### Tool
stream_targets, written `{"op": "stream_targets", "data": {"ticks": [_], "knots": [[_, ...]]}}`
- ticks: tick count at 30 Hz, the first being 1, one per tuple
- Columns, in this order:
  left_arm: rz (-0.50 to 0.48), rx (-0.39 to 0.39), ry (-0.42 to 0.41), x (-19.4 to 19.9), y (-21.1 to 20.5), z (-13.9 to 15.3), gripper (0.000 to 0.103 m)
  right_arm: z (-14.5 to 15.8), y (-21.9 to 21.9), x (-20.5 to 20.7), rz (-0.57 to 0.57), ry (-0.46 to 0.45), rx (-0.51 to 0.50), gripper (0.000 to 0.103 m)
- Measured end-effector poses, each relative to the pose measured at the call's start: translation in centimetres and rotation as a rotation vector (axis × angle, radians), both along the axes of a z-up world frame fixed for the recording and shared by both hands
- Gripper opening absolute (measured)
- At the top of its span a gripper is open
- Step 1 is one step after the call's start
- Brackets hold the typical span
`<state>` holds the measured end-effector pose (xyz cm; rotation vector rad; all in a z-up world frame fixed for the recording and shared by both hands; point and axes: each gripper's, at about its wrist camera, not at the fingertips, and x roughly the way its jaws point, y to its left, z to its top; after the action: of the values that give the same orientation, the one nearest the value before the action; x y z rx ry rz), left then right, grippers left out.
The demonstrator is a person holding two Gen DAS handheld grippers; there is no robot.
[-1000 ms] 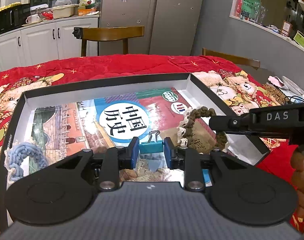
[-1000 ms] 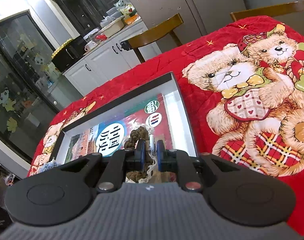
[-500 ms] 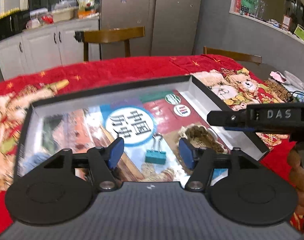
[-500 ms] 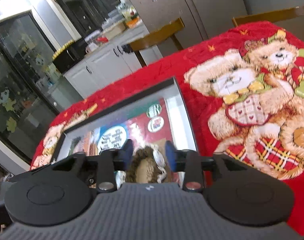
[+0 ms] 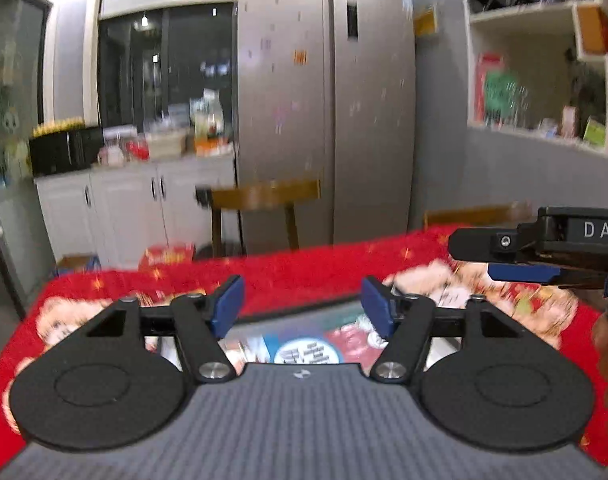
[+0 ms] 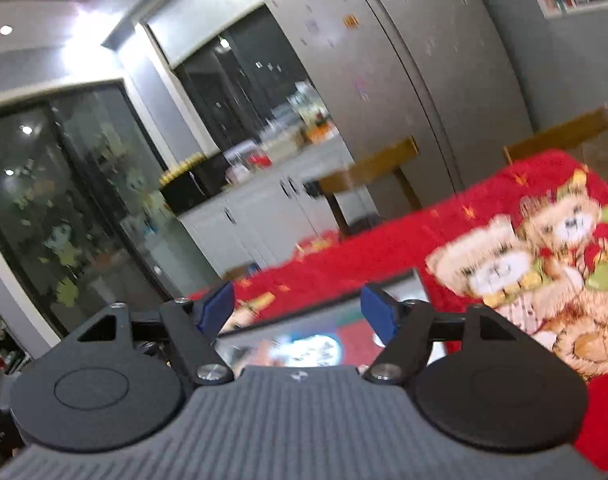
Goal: Organize objects
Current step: 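Open both tools to release the binder clip and hair tie into the box, then move both tools back toward the remaining items beside the box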
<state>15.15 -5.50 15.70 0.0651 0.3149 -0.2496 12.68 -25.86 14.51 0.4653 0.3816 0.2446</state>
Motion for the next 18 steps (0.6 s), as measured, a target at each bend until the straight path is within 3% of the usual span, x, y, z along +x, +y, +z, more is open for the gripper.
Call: {"op": "stream_targets", "data": {"ticks": [5, 8, 13, 18], "knots": [[-0.047, -0.05, -0.017, -5.0, 2.8, 2.2, 0.076, 2.6, 2.0, -4.8, 0.024, -0.114, -0.013, 0.085], [-0.075, -0.08, -0.013, -8.3, 4.6, 1.7, 0.077, 2.5, 3.6, -7.9, 0.032, -0.144, -0.054, 0.085], [-0.063, -0.075, 0.021, -12.3, 6.3, -2.6, 0.078, -0.3, 5.3, -12.3, 0.023, -0.152, -0.06, 0.084], [-0.062, -0.021, 0.089, -12.4, 5.9, -8.0, 0.078, -5.2, 7.2, -14.1, -0.054, -0.078, -0.137, 0.085]]}}
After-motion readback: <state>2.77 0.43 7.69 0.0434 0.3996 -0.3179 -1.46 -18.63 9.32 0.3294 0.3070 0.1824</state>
